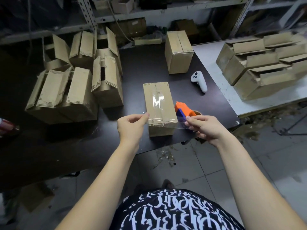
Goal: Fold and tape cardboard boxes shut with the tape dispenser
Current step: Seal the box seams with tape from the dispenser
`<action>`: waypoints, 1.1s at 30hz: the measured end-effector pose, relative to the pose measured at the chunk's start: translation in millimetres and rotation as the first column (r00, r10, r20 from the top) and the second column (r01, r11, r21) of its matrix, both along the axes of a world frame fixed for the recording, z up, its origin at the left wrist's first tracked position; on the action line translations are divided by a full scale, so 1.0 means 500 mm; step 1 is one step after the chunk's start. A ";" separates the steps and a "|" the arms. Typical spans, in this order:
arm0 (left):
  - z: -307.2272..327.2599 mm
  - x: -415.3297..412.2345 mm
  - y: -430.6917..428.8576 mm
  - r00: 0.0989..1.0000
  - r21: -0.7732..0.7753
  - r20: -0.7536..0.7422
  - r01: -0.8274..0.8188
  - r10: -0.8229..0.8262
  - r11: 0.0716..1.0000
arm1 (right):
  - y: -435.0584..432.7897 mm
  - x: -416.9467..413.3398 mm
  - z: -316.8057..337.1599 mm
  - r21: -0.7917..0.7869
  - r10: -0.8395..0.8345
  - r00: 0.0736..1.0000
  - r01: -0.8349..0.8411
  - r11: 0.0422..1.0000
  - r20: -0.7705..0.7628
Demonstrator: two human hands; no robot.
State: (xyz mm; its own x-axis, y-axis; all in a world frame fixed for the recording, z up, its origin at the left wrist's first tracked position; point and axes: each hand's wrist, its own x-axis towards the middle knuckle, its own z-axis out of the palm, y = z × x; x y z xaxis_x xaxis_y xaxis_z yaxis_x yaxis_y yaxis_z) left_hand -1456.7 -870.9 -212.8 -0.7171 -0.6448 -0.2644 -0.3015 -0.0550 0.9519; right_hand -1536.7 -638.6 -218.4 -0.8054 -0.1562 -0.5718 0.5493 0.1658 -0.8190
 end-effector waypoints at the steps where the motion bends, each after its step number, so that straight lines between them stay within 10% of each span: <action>1: -0.003 0.003 0.002 1.000 0.004 0.015 -0.010 0.010 1.000 | 0.000 -0.001 0.000 0.039 0.022 0.999 -0.021 0.999 -0.042; 20: -0.060 0.002 0.007 0.983 0.001 0.138 -0.120 0.119 0.993 | -0.027 -0.053 -0.020 0.289 0.212 0.956 -0.148 0.946 -0.202; 33: -0.116 -0.001 0.016 0.975 0.226 0.205 -0.130 0.083 0.965 | -0.046 -0.041 -0.080 0.063 0.069 0.997 -0.070 0.996 0.021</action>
